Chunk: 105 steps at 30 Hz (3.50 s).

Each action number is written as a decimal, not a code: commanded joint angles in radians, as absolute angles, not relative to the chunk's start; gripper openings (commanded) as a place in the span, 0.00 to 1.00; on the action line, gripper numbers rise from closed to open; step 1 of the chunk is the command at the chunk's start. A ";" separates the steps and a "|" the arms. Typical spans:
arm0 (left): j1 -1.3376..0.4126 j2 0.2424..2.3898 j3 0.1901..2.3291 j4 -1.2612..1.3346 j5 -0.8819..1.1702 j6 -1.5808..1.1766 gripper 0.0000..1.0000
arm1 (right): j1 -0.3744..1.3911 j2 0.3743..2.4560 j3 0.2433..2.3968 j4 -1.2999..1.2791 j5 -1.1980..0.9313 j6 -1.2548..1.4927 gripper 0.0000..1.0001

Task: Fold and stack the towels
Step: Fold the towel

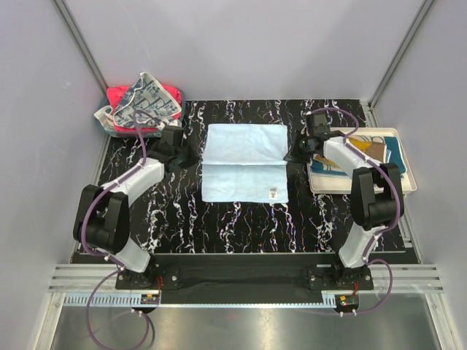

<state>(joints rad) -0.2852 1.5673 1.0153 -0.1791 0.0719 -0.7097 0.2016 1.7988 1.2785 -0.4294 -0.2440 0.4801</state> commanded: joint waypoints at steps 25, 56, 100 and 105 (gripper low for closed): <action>-0.186 2.072 2.131 -0.071 0.020 -0.578 0.00 | 0.126 2.266 2.479 -0.436 -0.081 0.430 0.00; -0.184 1.848 1.801 -0.018 0.055 -0.563 0.00 | 0.127 2.017 2.082 -0.420 -0.181 0.451 0.00; -0.186 1.568 1.387 0.081 0.071 -0.604 0.00 | 0.149 1.729 1.637 -0.304 -0.195 0.488 0.00; -0.189 1.531 1.312 0.109 0.081 -0.629 0.00 | 0.150 1.697 1.571 -0.284 -0.189 0.495 0.00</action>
